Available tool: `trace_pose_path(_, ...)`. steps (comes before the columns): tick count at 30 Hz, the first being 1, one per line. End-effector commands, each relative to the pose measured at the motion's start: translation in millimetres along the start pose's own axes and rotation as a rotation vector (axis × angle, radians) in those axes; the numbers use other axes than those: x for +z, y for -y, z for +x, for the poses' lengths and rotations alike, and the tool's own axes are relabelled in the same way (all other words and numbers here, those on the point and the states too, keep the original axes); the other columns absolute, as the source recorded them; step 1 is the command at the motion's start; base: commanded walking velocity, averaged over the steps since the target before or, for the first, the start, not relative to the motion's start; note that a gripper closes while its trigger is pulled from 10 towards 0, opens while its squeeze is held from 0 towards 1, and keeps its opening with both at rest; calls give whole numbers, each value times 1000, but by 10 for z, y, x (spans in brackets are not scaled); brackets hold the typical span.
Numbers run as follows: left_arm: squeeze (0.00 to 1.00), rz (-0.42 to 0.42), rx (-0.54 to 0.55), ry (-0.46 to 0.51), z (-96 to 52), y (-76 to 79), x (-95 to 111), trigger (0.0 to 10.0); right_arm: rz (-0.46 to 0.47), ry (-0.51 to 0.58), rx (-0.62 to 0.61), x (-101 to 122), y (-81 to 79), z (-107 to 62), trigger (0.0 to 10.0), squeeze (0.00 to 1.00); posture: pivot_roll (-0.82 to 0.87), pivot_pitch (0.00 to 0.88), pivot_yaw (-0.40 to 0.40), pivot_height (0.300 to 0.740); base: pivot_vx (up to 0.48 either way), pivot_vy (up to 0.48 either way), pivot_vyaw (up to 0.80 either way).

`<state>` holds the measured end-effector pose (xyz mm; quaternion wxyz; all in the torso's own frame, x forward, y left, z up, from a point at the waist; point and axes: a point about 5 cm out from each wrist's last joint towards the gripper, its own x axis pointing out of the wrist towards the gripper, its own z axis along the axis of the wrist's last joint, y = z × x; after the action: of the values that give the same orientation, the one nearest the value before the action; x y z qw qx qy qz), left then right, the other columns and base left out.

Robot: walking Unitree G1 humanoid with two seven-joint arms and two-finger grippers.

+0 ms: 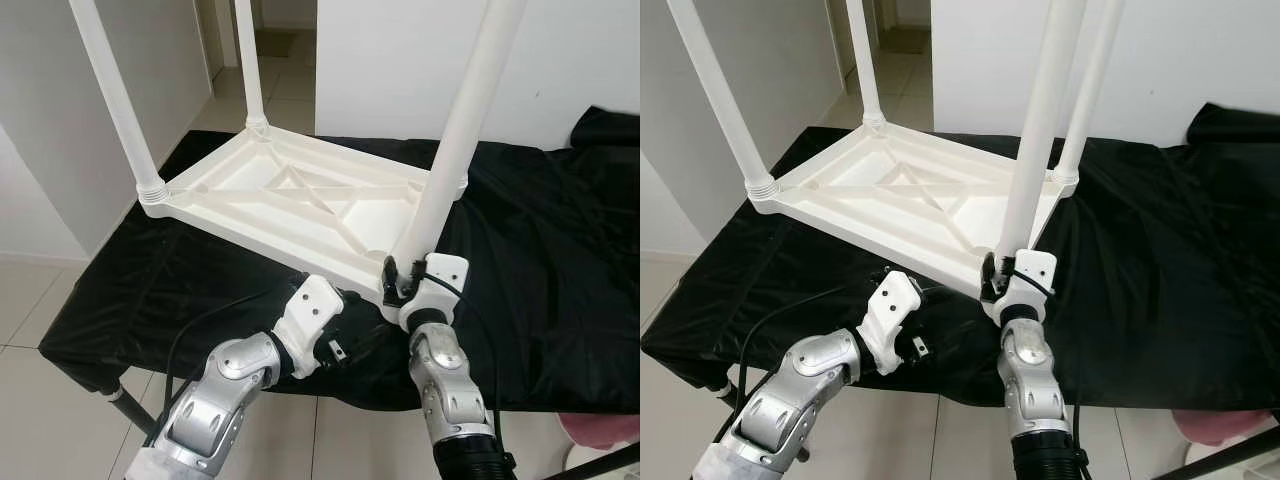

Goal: Building children table

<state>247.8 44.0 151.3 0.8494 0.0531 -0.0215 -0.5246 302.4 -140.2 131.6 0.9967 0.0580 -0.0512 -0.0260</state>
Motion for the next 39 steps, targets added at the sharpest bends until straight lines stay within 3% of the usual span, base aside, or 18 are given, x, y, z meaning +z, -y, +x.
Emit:
trace_pose_path(1,0,4,58,-11,-24,-35,-14,10000,-18,21,92,61,85,2,10000,0,-28,12,36,740,0,0,0)
trace_pose_path(8,0,4,69,-8,-35,-68,-2,10000,-82,-4,289,91,272,30,10000,0,-30,13,41,740,0,0,0)
trace_pose_path(9,0,4,63,-9,-29,-63,-5,10000,-112,-20,370,90,276,58,10000,0,-42,9,54,740,0,0,0)
trace_pose_path(11,0,4,63,-9,-29,-63,-5,10000,-112,-20,370,90,276,58,10000,0,-42,9,54,740,0,0,0)
trace_pose_path(13,0,9,47,-10,-7,-46,-8,10000,-163,-62,526,69,248,119,10000,0,-45,0,61,740,0,0,0)
trace_pose_path(15,0,9,47,-10,-7,-46,-8,10000,-163,-62,526,69,248,119,10000,0,-45,0,61,740,0,0,0)
trace_pose_path(17,0,15,43,-12,-5,-62,-2,10000,-205,-97,644,65,226,198,10000,0,-45,0,62,740,0,0,0)
trace_pose_path(18,0,15,43,-12,-5,-62,-2,10000,-205,-97,644,65,226,198,10000,0,-45,0,62,740,0,0,0)
trace_pose_path(19,0,20,46,-14,-10,-75,-2,10000,-223,-106,680,67,225,227,5725,0,-40,0,61,740,0,0,0)
trace_pose_path(20,0,22,49,-16,-14,-83,-3,10000,-233,-111,703,70,229,241,5725,0,-40,0,61,740,0,0,0)
trace_pose_path(21,0,23,52,-17,-18,-85,-3,10000,-243,-121,713,62,244,254,0,0,-34,0,58,740,0,0,0)
trace_pose_path(33,0,21,65,-14,-27,-86,7,10000,-221,-161,737,-5,308,248,0,0,-23,0,55,740,0,0,0)
trace_pose_path(34,0,22,65,-14,-28,-88,7,10000,-220,-161,732,-10,314,252,2627,0,-24,0,56,740,0,0,0)
trace_pose_path(35,0,22,65,-14,-28,-89,9,10000,-215,-160,724,-13,315,253,10000,0,-26,0,57,740,0,0,0)
trace_pose_path(39,0,25,64,-14,-26,-93,10,10000,-232,-161,692,-22,326,262,10000,0,-32,0,56,740,0,0,0)
